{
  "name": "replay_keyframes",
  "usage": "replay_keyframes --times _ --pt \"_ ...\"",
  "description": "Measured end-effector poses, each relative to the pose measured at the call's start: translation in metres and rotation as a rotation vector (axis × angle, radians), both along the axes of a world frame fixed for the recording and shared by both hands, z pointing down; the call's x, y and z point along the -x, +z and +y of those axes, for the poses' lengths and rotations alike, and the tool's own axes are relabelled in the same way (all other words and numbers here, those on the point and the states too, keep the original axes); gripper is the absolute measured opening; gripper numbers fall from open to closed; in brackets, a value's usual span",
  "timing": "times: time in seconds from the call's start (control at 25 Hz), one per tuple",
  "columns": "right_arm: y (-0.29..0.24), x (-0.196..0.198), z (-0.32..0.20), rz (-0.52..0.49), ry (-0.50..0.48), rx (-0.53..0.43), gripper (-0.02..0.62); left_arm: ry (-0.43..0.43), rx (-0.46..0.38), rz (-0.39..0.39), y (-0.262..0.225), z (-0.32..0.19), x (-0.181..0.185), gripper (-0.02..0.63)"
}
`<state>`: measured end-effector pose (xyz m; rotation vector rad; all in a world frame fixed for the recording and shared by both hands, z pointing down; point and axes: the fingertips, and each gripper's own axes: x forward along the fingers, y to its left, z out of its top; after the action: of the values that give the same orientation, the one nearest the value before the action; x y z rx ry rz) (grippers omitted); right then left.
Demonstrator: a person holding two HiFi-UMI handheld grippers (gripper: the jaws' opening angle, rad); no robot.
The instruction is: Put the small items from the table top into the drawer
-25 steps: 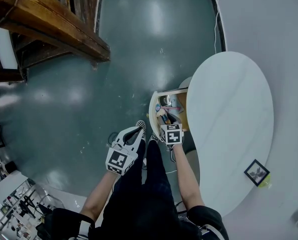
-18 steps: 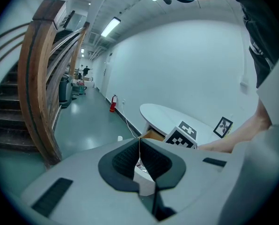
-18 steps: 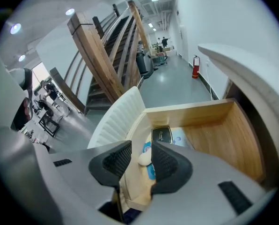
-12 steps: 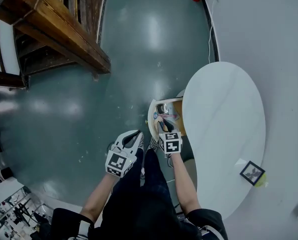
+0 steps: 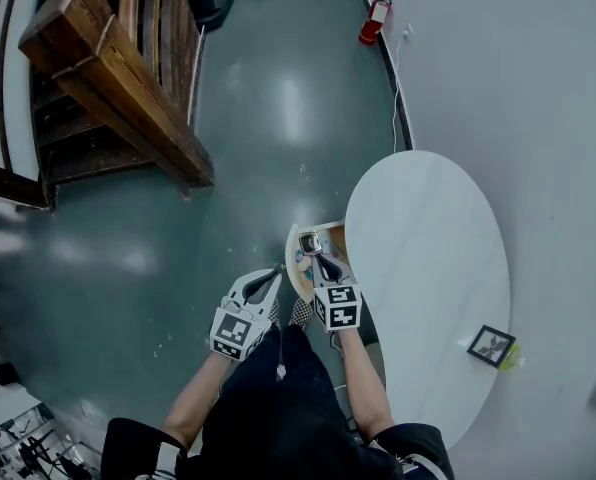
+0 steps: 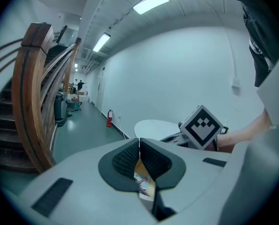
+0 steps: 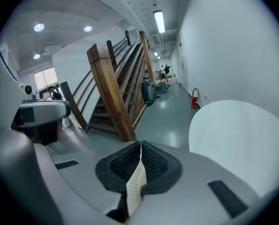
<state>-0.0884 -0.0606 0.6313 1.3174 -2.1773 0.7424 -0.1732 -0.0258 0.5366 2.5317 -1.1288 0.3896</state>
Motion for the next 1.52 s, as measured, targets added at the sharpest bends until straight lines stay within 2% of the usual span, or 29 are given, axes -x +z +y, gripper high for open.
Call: replay_keyframes --times 0.56,0.8,1.28,1.52 --pt "-0.153 -0.020 0.021 -0.030 0.026 -0.293 0.035 -0.007 -0.208 0.024 -0.114 0.001 0.001 0.021" --pt "-0.201 -0.035 0.040 -0.026 0.053 -0.400 0.035 -0.018 -0.265 0.045 -0.149 0.005 0.006 0.021" --pt "-0.236 -0.055 0.064 -0.024 0.099 -0.488 0.035 -0.015 -0.360 0.051 -0.182 0.024 0.015 0.021" --pt "-0.245 -0.057 0.066 -0.028 0.105 -0.523 0.035 -0.018 -0.367 0.041 -0.183 0.030 0.016 0.021"
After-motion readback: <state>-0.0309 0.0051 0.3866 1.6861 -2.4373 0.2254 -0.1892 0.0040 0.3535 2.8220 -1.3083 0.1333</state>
